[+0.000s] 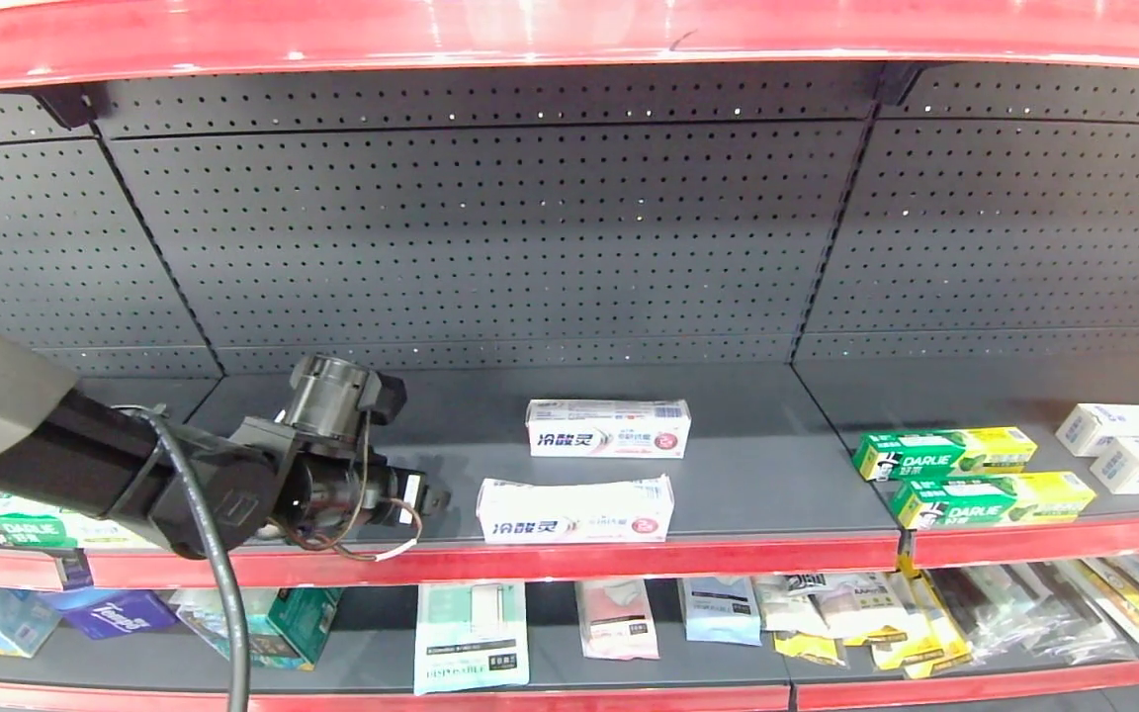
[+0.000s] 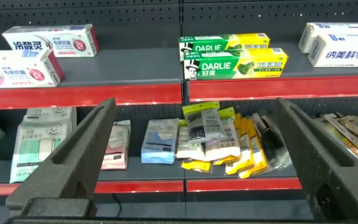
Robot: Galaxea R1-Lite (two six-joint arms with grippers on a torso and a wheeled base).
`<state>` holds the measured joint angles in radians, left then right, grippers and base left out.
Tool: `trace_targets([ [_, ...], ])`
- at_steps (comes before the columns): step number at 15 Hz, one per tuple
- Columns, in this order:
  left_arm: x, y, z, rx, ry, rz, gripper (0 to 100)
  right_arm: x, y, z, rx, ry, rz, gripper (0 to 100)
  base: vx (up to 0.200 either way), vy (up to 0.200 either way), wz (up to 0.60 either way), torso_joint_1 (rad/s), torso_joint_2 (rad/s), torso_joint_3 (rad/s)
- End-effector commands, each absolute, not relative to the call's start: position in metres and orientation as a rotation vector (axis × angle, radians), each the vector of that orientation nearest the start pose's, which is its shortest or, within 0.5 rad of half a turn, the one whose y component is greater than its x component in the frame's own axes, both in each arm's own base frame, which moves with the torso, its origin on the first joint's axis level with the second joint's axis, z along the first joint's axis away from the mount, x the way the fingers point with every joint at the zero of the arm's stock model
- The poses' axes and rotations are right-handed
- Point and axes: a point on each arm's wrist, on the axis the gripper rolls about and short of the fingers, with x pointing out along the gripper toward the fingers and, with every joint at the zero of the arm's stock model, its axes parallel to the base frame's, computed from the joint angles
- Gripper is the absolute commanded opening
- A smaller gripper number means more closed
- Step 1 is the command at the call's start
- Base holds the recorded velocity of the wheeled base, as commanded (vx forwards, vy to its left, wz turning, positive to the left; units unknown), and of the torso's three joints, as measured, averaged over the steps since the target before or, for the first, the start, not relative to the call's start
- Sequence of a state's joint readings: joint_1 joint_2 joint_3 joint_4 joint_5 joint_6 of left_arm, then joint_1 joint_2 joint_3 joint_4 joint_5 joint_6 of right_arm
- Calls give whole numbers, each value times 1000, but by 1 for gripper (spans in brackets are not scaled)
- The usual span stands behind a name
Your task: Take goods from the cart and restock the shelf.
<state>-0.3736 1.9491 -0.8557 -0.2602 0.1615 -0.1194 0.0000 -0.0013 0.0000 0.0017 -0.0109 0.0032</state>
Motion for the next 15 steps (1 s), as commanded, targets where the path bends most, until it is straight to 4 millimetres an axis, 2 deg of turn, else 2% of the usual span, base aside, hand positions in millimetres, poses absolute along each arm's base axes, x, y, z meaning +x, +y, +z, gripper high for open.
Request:
trace_targets([
  [1, 310, -123, 79, 116, 824, -165, 100, -23, 0, 75, 3, 2, -11, 100, 0, 0, 0, 0, 0, 0],
  [7, 319, -148, 79, 125, 799, -234, 100, -23, 0, 75, 3, 2, -11, 100, 0, 0, 0, 0, 0, 0],
  [15, 325, -155, 77, 129, 792, -249, 100, -23, 0, 75, 3, 2, -11, 100, 0, 0, 0, 0, 0, 0],
])
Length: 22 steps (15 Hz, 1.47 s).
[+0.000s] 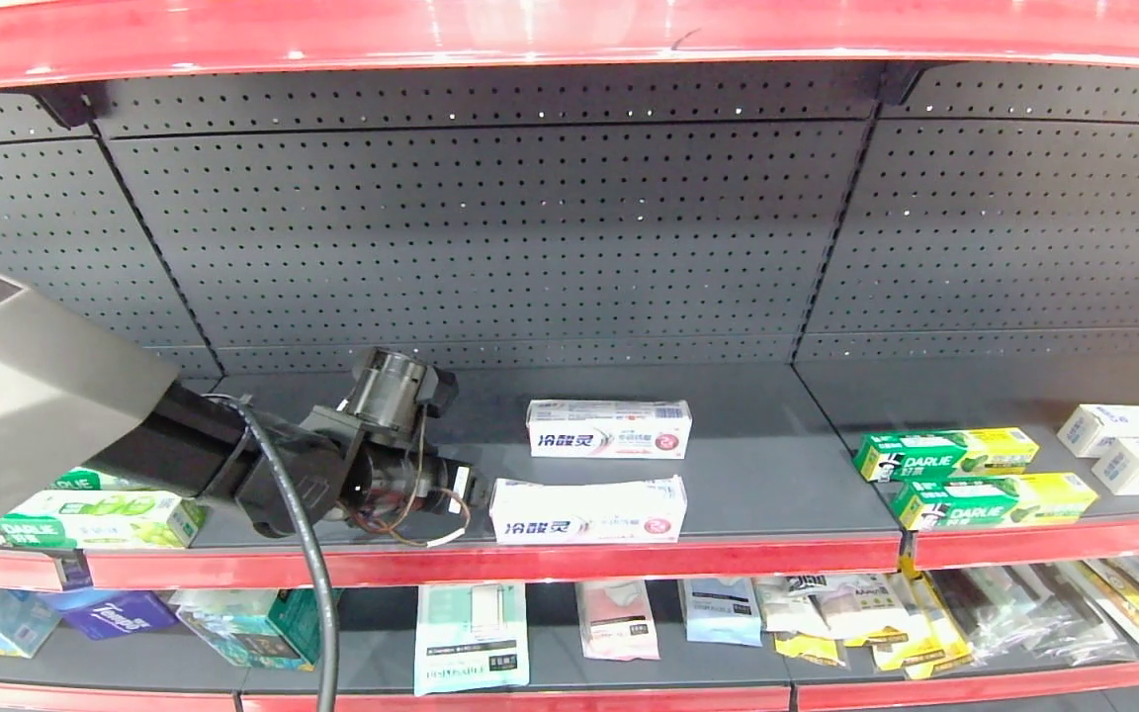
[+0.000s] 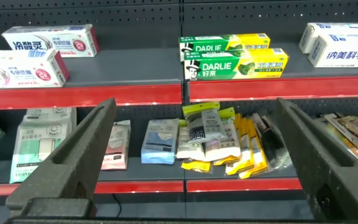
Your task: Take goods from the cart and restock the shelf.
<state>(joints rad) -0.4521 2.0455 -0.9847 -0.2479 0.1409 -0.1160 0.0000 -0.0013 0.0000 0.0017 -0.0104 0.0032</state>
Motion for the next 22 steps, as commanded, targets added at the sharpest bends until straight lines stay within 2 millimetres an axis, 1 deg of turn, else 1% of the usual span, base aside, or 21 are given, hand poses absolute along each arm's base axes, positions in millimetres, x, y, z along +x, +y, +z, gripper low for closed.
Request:
trace_targets([
  [1, 324, -157, 78, 130, 787, -256, 100, -23, 0, 75, 3, 2, -11, 100, 0, 0, 0, 0, 0, 0],
  [6, 322, -163, 78, 137, 788, -274, 100, -23, 0, 75, 3, 2, -11, 100, 0, 0, 0, 0, 0, 0],
  [11, 324, -166, 78, 139, 781, -278, 100, -23, 0, 75, 3, 2, -11, 100, 0, 0, 0, 0, 0, 0],
  [14, 324, -172, 79, 143, 772, -292, 100, -23, 0, 75, 3, 2, -11, 100, 0, 0, 0, 0, 0, 0],
  [22, 324, -173, 79, 147, 771, -293, 100, -23, 0, 75, 3, 2, -11, 100, 0, 0, 0, 0, 0, 0],
])
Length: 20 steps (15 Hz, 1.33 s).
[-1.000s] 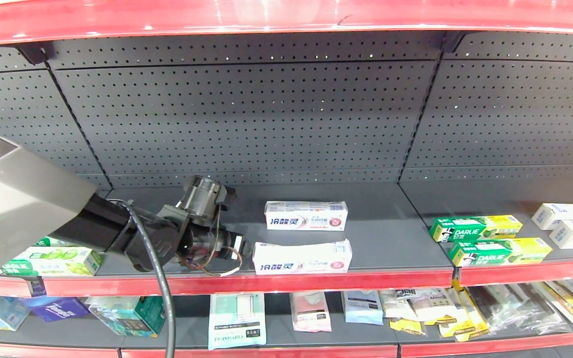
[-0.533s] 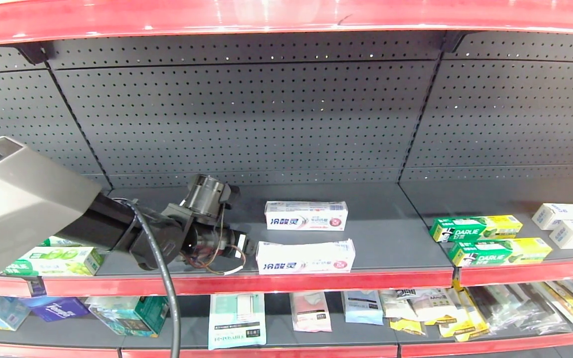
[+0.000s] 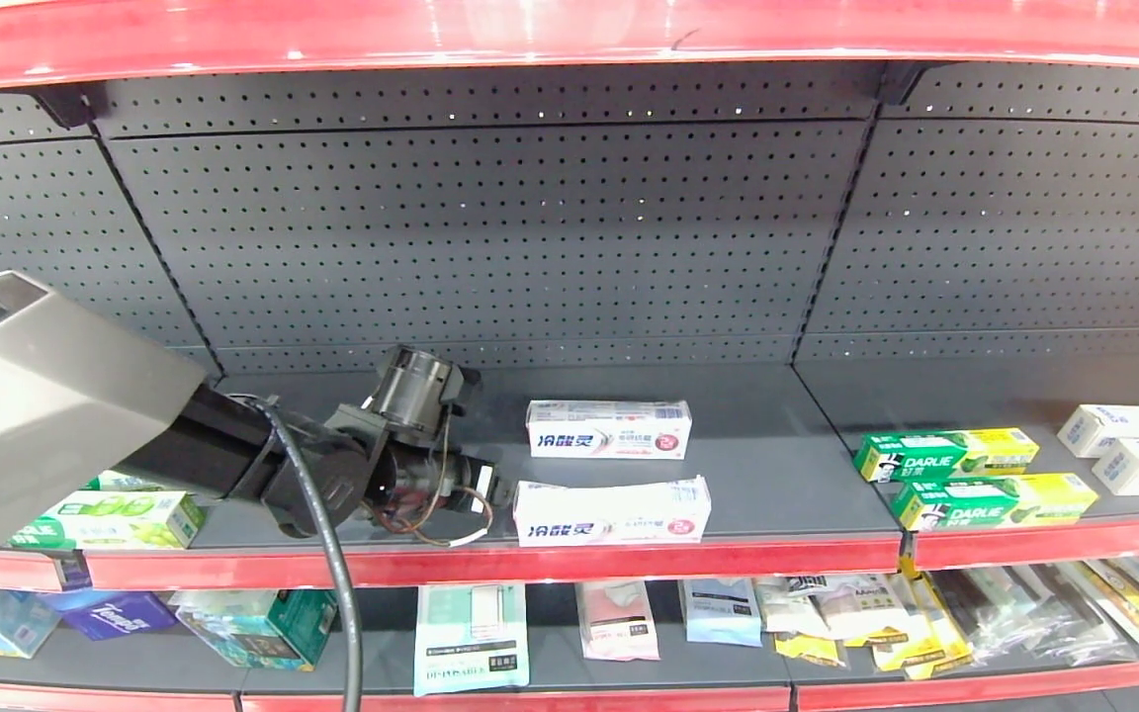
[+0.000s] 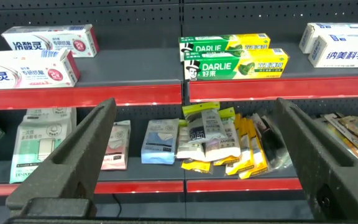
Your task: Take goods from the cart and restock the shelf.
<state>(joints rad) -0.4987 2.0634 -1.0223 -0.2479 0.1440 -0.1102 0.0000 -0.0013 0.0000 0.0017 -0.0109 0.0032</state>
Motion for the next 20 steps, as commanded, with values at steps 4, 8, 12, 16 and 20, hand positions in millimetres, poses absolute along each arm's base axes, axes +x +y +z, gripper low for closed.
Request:
trace_targets([
  [4, 321, -154, 98, 154, 736, -270, 100, -23, 0, 75, 3, 2, -11, 100, 0, 0, 0, 0, 0, 0],
  [8, 263, -70, 169, 157, 665, -176, 100, -23, 0, 75, 3, 2, -11, 100, 0, 0, 0, 0, 0, 0],
  [12, 151, -9, 209, 156, 507, -67, 100, -23, 0, 75, 3, 2, -11, 100, 0, 0, 0, 0, 0, 0],
  [16, 7, -3, 180, 132, 136, -84, 100, -23, 0, 75, 3, 2, -11, 100, 0, 0, 0, 0, 0, 0],
  [20, -35, -6, 127, 137, 56, -96, 100, -23, 0, 75, 3, 2, -11, 100, 0, 0, 0, 0, 0, 0],
])
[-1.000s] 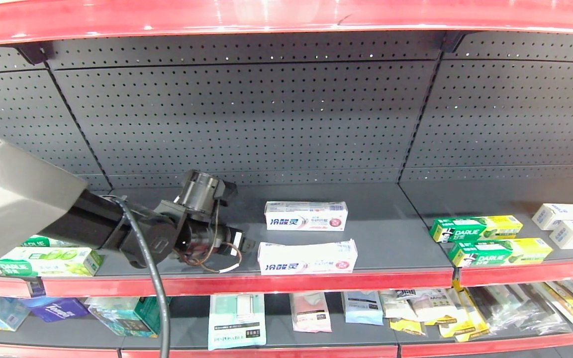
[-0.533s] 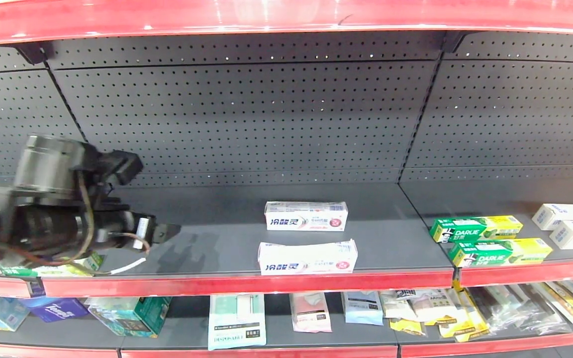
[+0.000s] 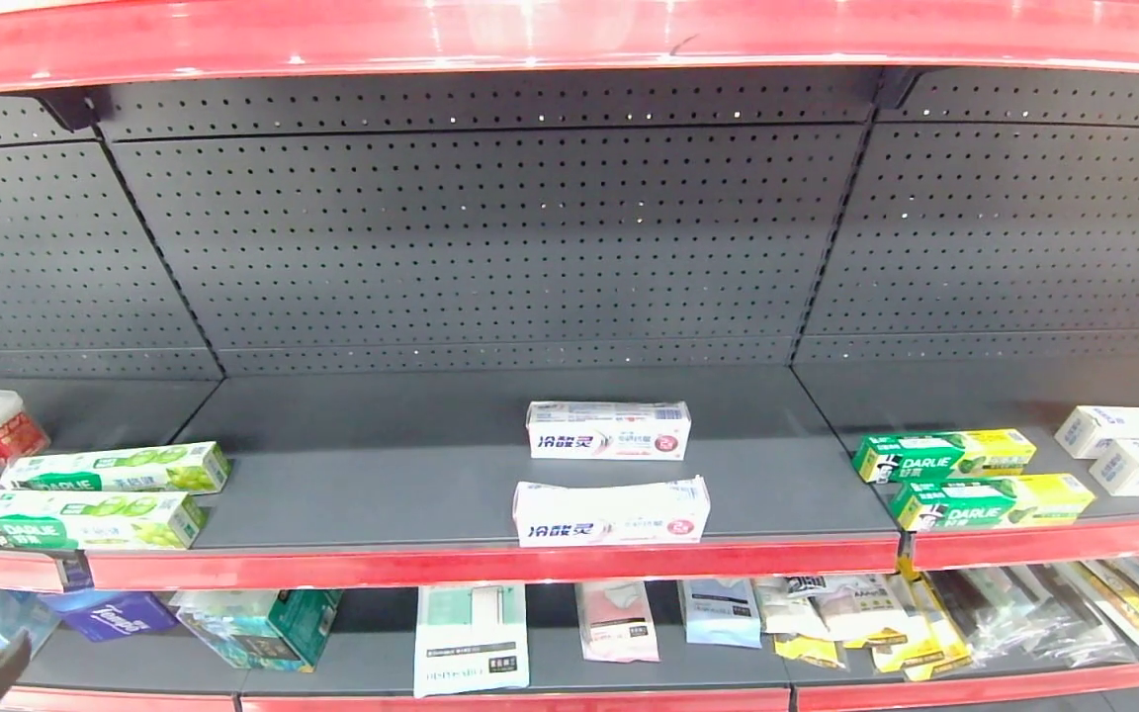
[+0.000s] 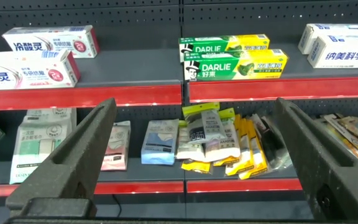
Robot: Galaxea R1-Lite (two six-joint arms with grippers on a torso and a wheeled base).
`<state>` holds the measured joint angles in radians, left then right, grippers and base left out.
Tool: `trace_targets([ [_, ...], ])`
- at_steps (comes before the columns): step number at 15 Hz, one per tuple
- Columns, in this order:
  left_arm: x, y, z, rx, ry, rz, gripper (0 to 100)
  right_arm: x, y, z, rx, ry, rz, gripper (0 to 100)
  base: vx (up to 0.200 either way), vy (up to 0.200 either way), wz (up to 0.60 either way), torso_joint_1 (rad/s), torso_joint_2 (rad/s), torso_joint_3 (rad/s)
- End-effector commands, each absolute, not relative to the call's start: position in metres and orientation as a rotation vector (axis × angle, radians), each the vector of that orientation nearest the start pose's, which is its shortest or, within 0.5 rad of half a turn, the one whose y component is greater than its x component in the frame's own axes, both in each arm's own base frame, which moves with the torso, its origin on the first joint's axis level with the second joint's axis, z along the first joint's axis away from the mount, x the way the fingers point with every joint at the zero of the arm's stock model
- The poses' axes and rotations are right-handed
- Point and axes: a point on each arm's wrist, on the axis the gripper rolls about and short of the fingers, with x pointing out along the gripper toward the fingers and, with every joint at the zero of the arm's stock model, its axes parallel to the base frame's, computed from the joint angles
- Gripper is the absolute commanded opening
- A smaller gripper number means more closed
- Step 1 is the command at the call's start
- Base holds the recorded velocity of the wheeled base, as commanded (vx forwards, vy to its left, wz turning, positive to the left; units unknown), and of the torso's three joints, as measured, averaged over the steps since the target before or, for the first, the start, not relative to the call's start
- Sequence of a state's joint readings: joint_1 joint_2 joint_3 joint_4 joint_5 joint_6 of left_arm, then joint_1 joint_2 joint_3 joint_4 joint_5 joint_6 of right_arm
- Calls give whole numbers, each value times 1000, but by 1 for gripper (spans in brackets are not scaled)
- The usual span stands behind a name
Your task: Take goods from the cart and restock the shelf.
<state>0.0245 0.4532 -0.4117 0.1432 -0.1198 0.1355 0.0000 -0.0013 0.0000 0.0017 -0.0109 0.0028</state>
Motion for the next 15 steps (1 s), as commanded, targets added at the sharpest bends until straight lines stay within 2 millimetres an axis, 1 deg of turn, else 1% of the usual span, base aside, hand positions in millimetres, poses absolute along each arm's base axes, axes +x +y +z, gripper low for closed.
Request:
trace_targets([
  [1, -32, -5, 110, 131, 83, -77, 100, -23, 0, 75, 3, 2, -11, 100, 0, 0, 0, 0, 0, 0],
  [2, -25, -2, 100, 69, 67, 31, 100, -23, 0, 75, 3, 2, -12, 100, 0, 0, 0, 0, 0, 0],
  [3, -17, -2, 80, 0, 77, 43, 100, -23, 0, 75, 3, 2, -11, 100, 0, 0, 0, 0, 0, 0],
  [4, -17, -2, 78, -23, 69, 11, 100, -23, 0, 75, 5, 2, -11, 100, 0, 0, 0, 0, 0, 0],
  [6, -20, -1, 77, -8, 46, -23, 100, -23, 0, 75, 3, 2, -11, 100, 0, 0, 0, 0, 0, 0],
  [7, -23, -1, 76, -6, 2, -49, 100, -23, 0, 75, 3, 2, -11, 100, 0, 0, 0, 0, 0, 0],
  [15, -23, 0, 76, -8, 2, -26, 100, -23, 0, 75, 3, 2, -11, 100, 0, 0, 0, 0, 0, 0],
])
